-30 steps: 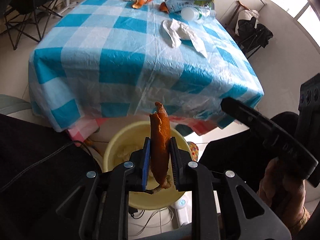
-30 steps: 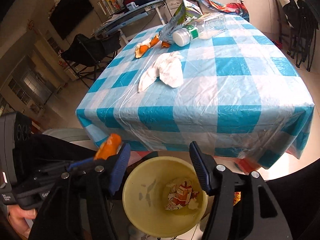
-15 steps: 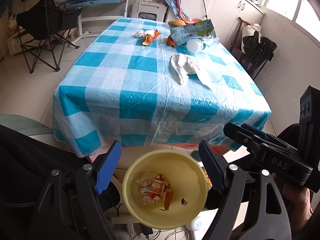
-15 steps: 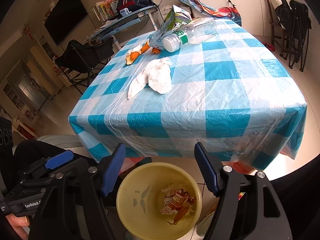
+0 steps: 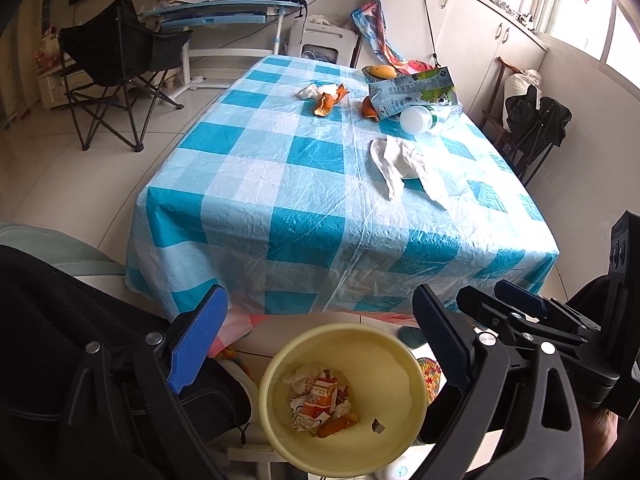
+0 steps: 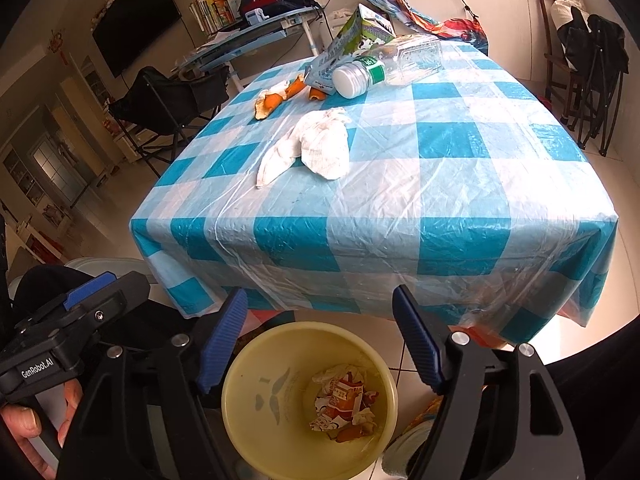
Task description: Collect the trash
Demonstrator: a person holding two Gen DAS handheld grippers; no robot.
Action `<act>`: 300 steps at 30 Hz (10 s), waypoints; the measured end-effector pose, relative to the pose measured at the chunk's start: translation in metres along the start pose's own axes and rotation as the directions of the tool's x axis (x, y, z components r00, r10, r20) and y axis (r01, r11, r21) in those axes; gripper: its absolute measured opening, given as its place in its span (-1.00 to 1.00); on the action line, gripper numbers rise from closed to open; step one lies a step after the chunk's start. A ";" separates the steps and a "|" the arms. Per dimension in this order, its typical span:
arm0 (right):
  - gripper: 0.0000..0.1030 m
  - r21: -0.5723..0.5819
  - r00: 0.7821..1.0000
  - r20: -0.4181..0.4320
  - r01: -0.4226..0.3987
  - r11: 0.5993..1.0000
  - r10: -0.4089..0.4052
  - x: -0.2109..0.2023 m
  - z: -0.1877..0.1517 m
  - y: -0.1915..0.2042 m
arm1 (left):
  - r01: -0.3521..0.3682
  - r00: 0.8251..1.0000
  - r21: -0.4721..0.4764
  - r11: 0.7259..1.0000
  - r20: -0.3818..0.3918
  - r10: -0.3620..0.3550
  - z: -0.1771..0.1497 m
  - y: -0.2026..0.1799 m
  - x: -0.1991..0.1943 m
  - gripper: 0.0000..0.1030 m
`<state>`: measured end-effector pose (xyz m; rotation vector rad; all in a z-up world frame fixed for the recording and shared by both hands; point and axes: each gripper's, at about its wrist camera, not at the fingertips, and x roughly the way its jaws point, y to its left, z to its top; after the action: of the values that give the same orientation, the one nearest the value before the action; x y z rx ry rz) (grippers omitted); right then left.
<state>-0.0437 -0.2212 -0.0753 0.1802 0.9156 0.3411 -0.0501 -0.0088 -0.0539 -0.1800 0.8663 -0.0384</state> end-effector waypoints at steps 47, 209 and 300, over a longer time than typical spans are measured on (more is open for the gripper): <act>0.45 -0.020 1.000 0.001 0.015 1.000 -0.015 0.002 -0.001 0.004 | -0.033 0.999 -0.040 0.999 0.010 0.034 0.006 0.009 0.007 0.82; 0.66 -0.337 0.961 0.027 0.267 0.903 -0.275 0.027 -0.026 0.080 | 0.062 0.970 0.030 0.998 0.235 -0.067 0.030 0.018 -0.056 0.86; 0.77 -0.065 0.997 0.077 0.038 0.997 -0.033 0.008 -0.006 0.035 | -0.075 0.990 0.033 0.997 0.121 0.071 0.030 0.010 0.004 0.86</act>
<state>-0.0509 -0.1854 -0.0744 0.1146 0.8307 0.3292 -0.0246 0.0049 -0.0395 -0.1139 0.7509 0.0245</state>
